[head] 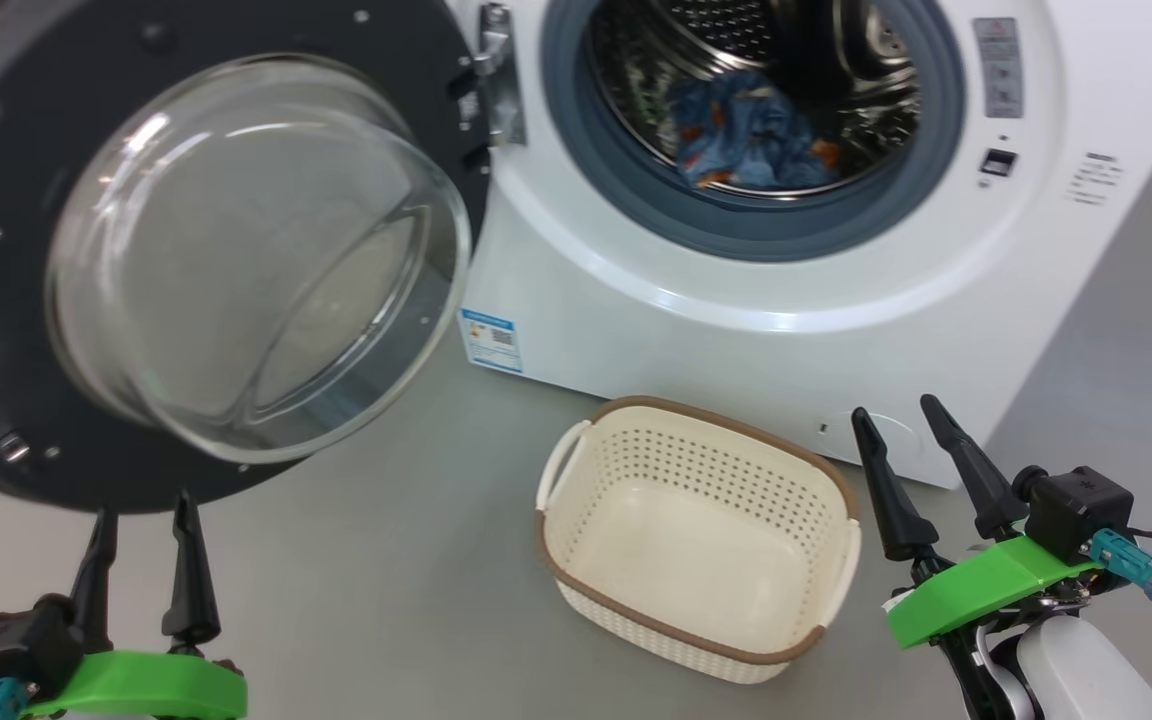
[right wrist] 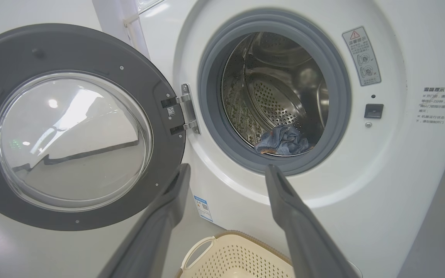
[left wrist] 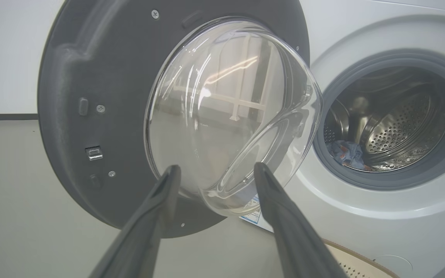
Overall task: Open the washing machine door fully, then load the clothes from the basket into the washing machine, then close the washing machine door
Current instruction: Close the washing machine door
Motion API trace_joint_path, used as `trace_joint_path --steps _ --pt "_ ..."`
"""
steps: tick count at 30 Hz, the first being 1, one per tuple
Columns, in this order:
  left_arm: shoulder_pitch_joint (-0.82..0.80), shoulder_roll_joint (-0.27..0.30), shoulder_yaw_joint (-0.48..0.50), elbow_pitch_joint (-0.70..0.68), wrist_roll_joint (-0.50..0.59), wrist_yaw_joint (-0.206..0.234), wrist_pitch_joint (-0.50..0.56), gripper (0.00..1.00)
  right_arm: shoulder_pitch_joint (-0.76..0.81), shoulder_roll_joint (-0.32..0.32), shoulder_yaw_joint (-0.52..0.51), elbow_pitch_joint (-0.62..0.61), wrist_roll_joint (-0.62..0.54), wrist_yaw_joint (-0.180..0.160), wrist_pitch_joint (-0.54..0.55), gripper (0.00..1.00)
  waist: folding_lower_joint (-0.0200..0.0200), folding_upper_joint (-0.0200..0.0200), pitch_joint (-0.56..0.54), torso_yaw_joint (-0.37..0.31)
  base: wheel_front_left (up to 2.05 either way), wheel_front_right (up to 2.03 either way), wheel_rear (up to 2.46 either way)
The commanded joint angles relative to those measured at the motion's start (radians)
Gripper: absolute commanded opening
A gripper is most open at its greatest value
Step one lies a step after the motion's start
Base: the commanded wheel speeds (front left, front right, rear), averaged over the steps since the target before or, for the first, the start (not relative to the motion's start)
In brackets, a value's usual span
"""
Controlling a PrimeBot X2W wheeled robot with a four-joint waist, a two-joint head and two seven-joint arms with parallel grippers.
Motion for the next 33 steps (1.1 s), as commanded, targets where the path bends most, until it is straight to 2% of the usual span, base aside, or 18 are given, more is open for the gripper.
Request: trace_joint_path --steps 1,11,33 --pt "-0.014 0.019 0.035 -0.013 0.012 0.012 -0.006 1.00 -0.011 -0.013 0.020 -0.020 0.012 0.007 -0.008 1.00 0.0000 0.0000 -0.012 0.044 0.00 0.00 0.00" --pt "-0.010 0.008 0.037 -0.015 0.016 0.033 -0.006 1.00 -0.008 -0.014 0.036 -0.012 0.021 0.007 -0.008 1.00 0.0000 0.0000 -0.020 0.118 0.00 0.00 0.00" --pt "-0.004 0.002 0.036 -0.012 0.011 0.059 -0.006 1.00 0.000 -0.012 0.042 -0.008 0.028 0.007 -0.008 1.00 0.0000 0.0000 -0.031 0.166 0.00 0.00 0.00"
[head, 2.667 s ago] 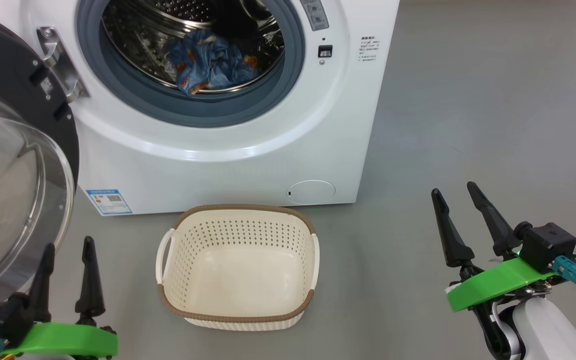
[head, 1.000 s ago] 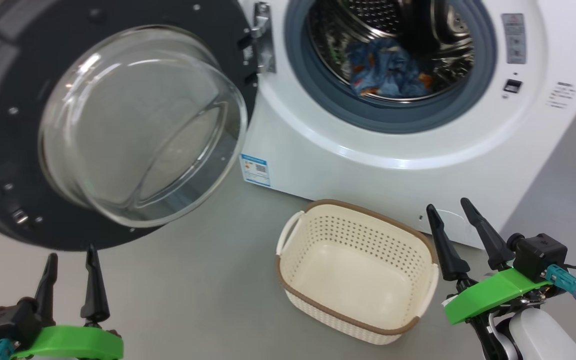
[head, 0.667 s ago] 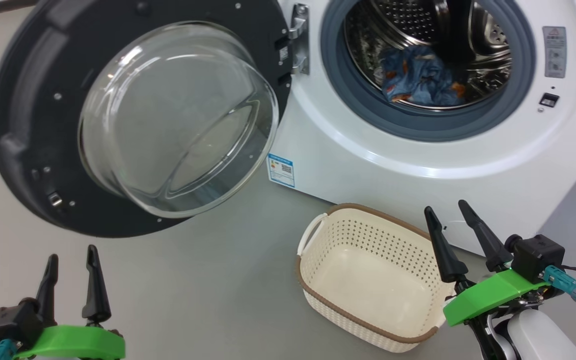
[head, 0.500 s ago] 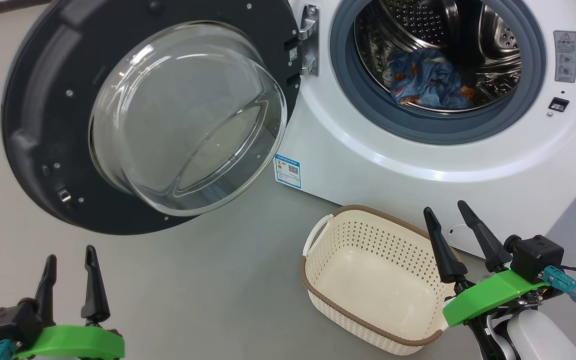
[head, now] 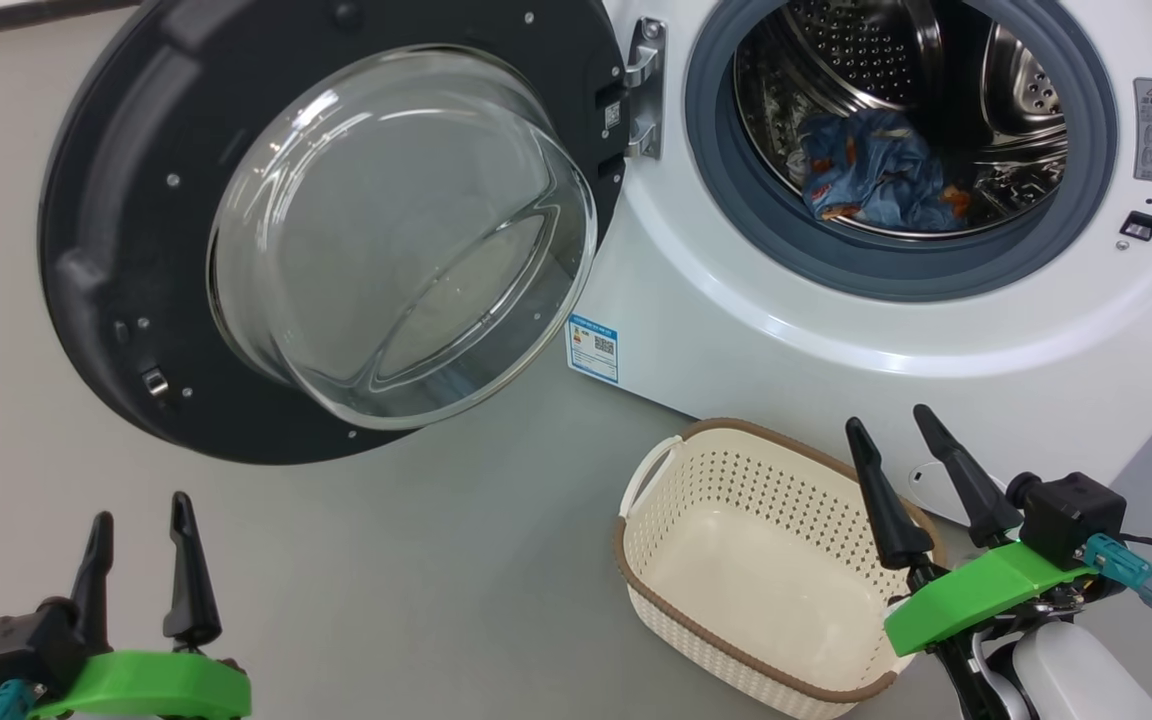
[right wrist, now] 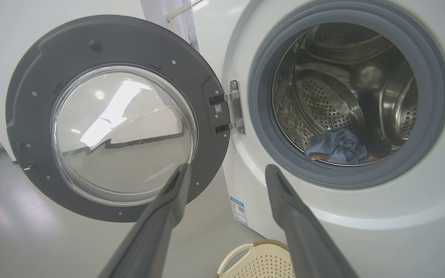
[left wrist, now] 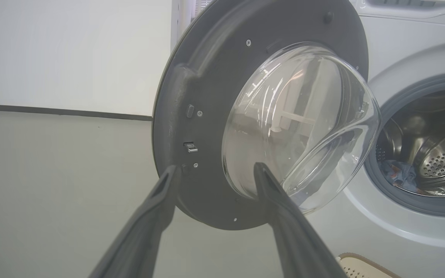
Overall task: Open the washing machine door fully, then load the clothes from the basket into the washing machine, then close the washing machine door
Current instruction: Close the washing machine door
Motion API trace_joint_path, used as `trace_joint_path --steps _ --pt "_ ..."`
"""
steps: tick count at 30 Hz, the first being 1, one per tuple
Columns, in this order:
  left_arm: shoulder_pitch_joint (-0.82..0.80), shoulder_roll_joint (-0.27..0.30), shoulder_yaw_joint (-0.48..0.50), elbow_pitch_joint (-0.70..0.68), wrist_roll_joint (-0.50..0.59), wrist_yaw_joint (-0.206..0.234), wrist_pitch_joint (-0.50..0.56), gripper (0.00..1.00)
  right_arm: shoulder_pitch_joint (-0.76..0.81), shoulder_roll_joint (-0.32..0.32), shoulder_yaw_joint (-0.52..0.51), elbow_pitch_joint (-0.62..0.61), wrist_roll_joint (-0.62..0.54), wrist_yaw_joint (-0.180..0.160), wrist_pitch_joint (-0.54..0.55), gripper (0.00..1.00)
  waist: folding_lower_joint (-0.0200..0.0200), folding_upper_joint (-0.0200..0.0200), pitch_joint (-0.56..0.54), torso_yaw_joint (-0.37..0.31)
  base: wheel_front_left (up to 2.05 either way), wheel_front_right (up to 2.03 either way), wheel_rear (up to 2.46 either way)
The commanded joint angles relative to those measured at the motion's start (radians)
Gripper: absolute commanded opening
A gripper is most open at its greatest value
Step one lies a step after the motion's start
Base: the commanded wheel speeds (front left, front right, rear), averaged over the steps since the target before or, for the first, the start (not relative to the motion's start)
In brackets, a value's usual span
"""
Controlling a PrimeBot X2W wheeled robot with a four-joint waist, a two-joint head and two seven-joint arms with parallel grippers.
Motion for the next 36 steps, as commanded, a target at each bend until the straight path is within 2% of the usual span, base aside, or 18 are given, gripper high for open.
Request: trace_joint_path --steps 1,21,22,24,30,32,36 --pt "-0.006 0.019 0.033 -0.017 0.000 0.006 -0.006 1.00 -0.003 -0.005 0.021 -0.019 0.005 0.007 -0.008 1.00 0.0000 0.0000 -0.001 0.001 0.00 0.00 0.00" --pt "-0.003 0.023 0.043 -0.029 -0.006 0.010 -0.006 1.00 -0.011 -0.009 0.025 -0.016 0.011 0.007 -0.008 1.00 0.0000 0.0000 0.002 -0.004 0.00 0.00 0.00" --pt "-0.004 0.024 0.044 -0.029 -0.006 0.009 -0.006 0.72 -0.012 -0.009 0.025 -0.016 0.011 0.007 -0.008 1.00 0.0000 0.0000 0.003 -0.004 0.00 0.00 0.00" --pt "-0.009 0.030 0.041 -0.027 -0.007 0.003 -0.006 0.00 -0.013 -0.010 0.024 -0.017 0.011 0.007 -0.008 1.00 0.0000 0.0000 0.004 -0.004 0.00 0.00 0.00" --pt "-0.072 0.085 0.052 -0.059 -0.039 -0.032 0.014 0.00 -0.018 -0.016 0.024 -0.016 0.008 0.007 -0.008 1.00 0.0000 0.0000 0.015 -0.004 0.00 0.00 0.00" --pt "-0.104 0.095 0.070 -0.085 -0.099 -0.052 0.036 0.00 -0.020 -0.019 0.023 -0.017 0.006 0.007 -0.008 1.00 0.0000 0.0000 0.021 -0.003 0.00 0.00 0.00" --pt "-0.188 0.152 0.110 -0.145 -0.212 -0.072 0.093 0.00 -0.023 -0.025 0.024 -0.016 0.001 0.007 -0.008 1.00 0.0000 0.0000 0.039 -0.003 0.00 0.00 0.00"
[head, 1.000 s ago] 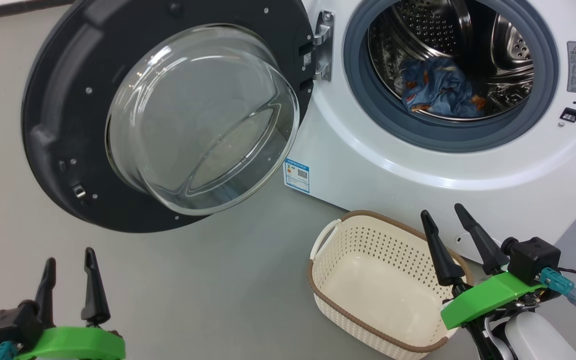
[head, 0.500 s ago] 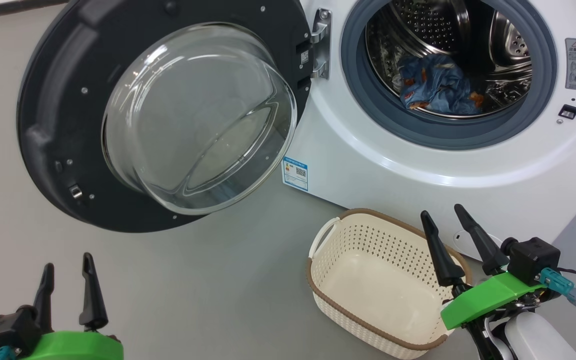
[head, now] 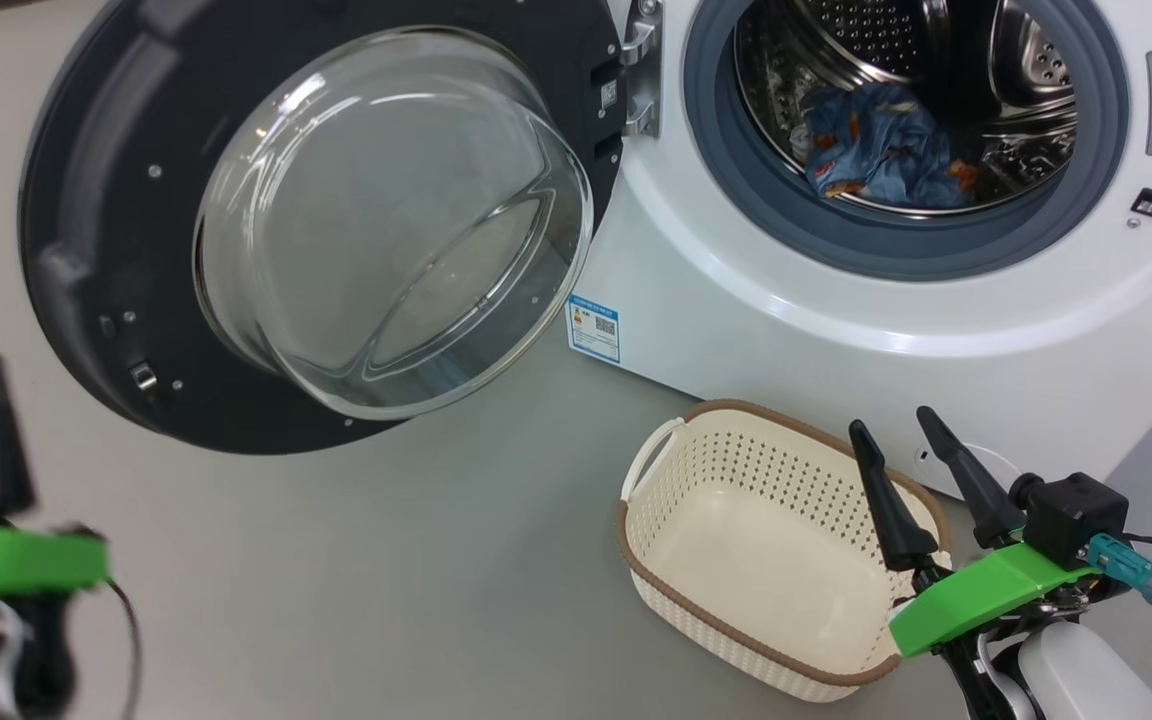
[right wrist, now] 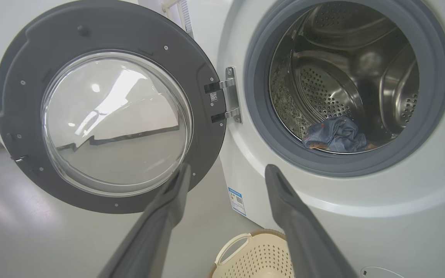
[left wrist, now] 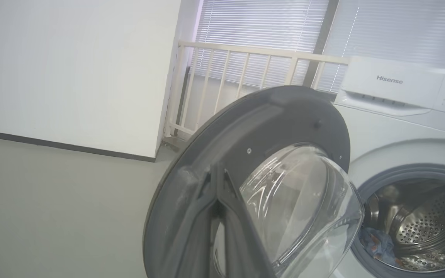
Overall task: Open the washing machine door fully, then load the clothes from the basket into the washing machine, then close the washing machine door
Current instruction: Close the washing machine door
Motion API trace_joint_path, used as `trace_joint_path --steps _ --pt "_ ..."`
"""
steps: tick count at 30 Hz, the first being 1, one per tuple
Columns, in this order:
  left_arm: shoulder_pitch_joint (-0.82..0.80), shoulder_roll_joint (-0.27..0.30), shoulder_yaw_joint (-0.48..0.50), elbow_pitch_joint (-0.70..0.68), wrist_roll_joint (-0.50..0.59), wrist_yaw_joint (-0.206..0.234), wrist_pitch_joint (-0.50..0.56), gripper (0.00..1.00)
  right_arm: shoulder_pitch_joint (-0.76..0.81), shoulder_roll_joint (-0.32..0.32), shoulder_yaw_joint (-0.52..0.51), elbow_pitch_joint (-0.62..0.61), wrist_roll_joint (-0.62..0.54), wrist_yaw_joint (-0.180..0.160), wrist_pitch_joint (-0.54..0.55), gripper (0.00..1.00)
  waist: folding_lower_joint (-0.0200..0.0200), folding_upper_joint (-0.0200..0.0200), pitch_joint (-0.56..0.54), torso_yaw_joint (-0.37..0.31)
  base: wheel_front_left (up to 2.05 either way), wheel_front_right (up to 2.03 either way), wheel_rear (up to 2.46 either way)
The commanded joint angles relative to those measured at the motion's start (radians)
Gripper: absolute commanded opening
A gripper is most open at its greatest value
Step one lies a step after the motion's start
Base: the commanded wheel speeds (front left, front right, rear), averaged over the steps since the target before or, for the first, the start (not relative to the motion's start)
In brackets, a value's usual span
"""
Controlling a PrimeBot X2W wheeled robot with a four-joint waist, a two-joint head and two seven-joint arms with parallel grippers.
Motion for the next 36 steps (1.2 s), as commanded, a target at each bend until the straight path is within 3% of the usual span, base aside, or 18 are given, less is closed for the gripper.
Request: trace_joint_path --steps 1,8,14,21,28,36 --pt "-0.087 0.068 0.058 -0.061 -0.060 -0.006 0.028 0.00 -0.024 -0.015 0.016 -0.022 -0.002 0.007 -0.008 1.00 -0.0001 0.0000 0.014 0.000 0.00 0.00 0.00" --pt "-0.238 0.142 0.117 -0.062 -0.271 -0.014 0.125 0.00 -0.037 -0.028 0.020 -0.018 -0.011 0.007 -0.008 1.00 -0.0001 0.0000 0.044 -0.003 0.00 0.00 0.00" --pt "-0.409 0.218 0.225 0.144 -0.542 -0.015 0.222 0.00 -0.065 -0.043 0.036 -0.011 -0.017 0.007 -0.008 1.00 -0.0001 0.0000 0.073 -0.032 0.00 0.00 0.00" --pt "-0.529 0.283 0.300 0.396 -0.749 -0.016 0.315 0.00 -0.084 -0.074 0.045 0.000 -0.028 0.007 -0.008 1.00 -0.0001 0.0000 0.090 -0.080 0.00 0.00 0.00" --pt "-0.570 0.339 0.359 0.583 -0.846 -0.016 0.355 0.00 -0.097 -0.107 0.054 -0.022 -0.033 0.007 0.018 1.00 -0.0001 0.0000 0.100 -0.130 0.00 0.00 0.00" --pt "-0.604 0.395 0.350 0.753 -0.863 -0.016 0.397 0.00 -0.093 -0.130 0.048 -0.068 -0.043 0.007 0.062 1.00 -0.0001 0.0000 0.119 -0.174 0.00 0.00 0.00"
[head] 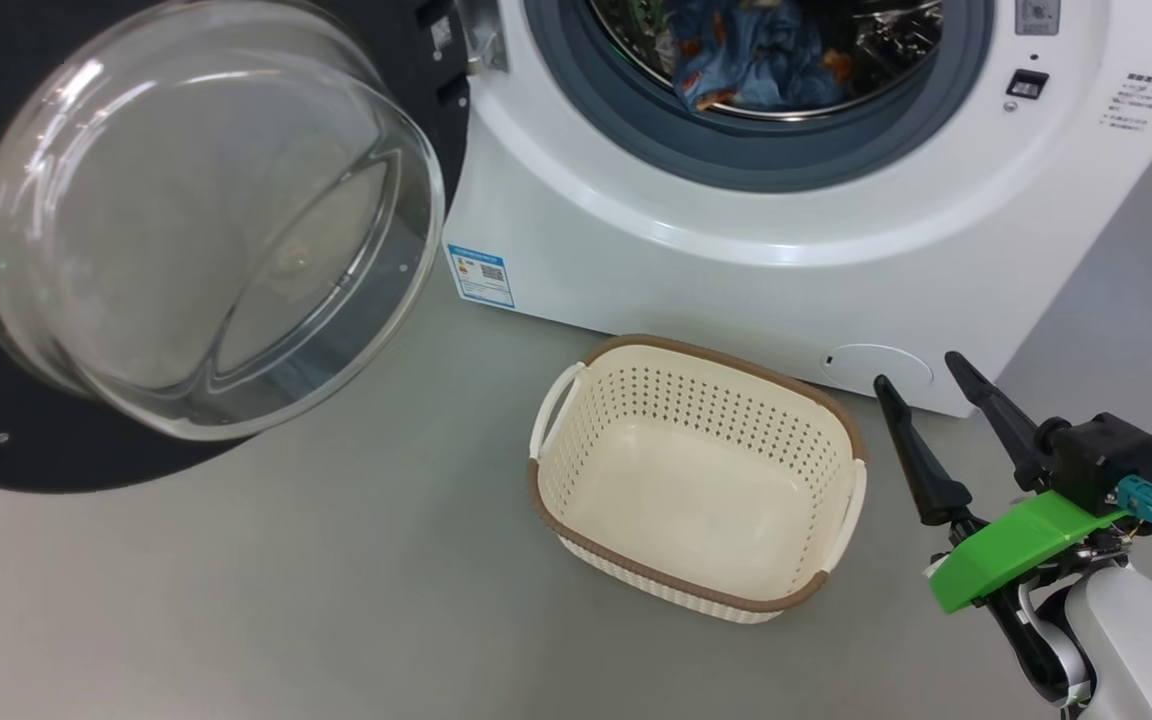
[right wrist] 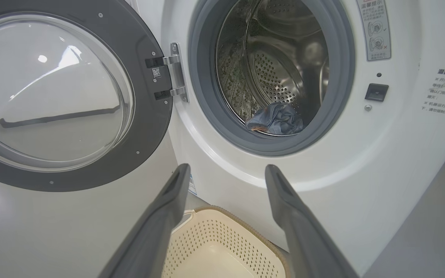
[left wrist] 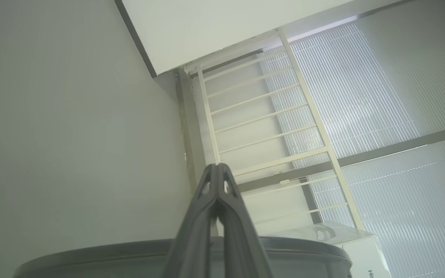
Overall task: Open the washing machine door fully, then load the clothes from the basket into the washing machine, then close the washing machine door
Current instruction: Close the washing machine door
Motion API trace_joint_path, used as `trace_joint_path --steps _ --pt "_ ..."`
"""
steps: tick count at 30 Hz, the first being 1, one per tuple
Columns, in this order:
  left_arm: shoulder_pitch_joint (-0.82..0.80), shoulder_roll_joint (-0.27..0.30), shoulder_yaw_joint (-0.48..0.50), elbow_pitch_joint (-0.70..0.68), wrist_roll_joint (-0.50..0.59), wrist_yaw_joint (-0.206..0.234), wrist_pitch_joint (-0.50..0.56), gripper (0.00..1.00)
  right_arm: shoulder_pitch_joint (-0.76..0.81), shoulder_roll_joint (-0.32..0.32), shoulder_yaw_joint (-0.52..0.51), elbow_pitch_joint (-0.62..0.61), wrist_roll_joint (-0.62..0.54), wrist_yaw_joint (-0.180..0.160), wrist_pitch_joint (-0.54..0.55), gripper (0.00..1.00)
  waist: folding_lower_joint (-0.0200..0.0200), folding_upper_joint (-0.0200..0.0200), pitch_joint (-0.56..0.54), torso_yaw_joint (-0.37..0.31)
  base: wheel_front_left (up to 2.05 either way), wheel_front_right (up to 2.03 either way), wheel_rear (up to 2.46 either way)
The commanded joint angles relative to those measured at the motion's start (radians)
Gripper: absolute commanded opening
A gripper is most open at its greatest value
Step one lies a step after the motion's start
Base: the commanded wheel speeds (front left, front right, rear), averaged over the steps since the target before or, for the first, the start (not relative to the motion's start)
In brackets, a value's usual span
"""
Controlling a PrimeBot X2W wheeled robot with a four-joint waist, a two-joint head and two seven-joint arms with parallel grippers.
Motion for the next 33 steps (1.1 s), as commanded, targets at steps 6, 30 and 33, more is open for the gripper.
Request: trace_joint_path --steps 6,30,33 --pt "-0.045 0.103 -0.011 0.062 -0.002 -0.005 0.047 0.00 -0.018 -0.019 -0.004 -0.065 -0.029 0.007 0.028 1.00 -0.0001 0.0000 0.038 -0.035 0.00 0.00 0.00" --pt "-0.055 0.112 -0.053 0.140 -0.011 -0.005 0.152 0.00 -0.007 0.003 -0.059 -0.140 -0.080 0.007 0.071 1.00 -0.0001 0.0000 0.116 -0.057 0.00 0.00 0.00" --pt "-0.043 0.110 -0.083 0.138 0.007 -0.005 0.189 0.00 -0.006 0.012 -0.059 -0.131 -0.078 0.007 0.061 1.00 -0.0001 0.0000 0.106 -0.053 0.00 0.00 0.00"
